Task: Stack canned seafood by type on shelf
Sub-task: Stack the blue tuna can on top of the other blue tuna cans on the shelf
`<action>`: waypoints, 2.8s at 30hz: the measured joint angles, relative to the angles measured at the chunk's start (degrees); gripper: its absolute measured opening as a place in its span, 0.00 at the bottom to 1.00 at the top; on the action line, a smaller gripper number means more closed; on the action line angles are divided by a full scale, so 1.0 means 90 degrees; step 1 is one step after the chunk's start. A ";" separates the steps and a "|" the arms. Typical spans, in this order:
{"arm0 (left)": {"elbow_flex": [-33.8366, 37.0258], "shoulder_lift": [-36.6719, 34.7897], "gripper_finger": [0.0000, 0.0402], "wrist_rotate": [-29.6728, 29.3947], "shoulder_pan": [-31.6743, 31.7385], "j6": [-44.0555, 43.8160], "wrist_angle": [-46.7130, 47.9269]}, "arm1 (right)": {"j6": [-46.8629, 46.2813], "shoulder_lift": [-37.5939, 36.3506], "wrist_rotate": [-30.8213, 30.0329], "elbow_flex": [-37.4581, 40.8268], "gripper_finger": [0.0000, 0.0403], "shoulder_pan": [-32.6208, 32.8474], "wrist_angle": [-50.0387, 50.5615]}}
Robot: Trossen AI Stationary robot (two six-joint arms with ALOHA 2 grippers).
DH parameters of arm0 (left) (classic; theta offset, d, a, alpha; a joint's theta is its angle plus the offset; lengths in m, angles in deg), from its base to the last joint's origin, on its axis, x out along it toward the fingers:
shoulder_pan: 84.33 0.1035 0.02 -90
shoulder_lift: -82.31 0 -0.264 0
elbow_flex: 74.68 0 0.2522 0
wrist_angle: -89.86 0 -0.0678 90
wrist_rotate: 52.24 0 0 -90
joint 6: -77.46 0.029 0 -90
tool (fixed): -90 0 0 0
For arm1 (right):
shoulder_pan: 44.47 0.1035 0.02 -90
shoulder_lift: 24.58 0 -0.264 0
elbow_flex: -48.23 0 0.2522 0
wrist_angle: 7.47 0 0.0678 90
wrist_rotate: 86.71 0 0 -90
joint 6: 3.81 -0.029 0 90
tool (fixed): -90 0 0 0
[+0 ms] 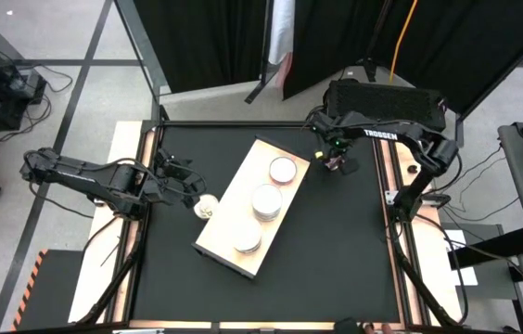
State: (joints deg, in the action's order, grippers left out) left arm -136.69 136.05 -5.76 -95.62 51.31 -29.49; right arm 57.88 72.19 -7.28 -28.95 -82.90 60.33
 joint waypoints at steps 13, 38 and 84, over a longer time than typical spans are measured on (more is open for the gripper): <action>0.0000 0.0000 0.75 0.0000 0.0002 0.0122 -0.0010 | -0.1073 -0.0144 0.0036 0.0002 0.44 0.0148 0.0367; 0.0000 0.0000 0.75 -0.0002 0.0000 0.0453 -0.0258 | -0.5965 -0.2181 0.0899 -0.1201 0.48 0.1638 0.2497; 0.0000 -0.0216 0.75 -0.0855 0.0002 0.0355 -0.0323 | -1.1074 -0.1137 0.3208 -0.1919 0.48 0.5377 -0.5482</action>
State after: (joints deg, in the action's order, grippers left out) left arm -136.69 134.10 -13.46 -95.60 54.50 -32.39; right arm -41.78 61.96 21.59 -46.22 -34.51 10.98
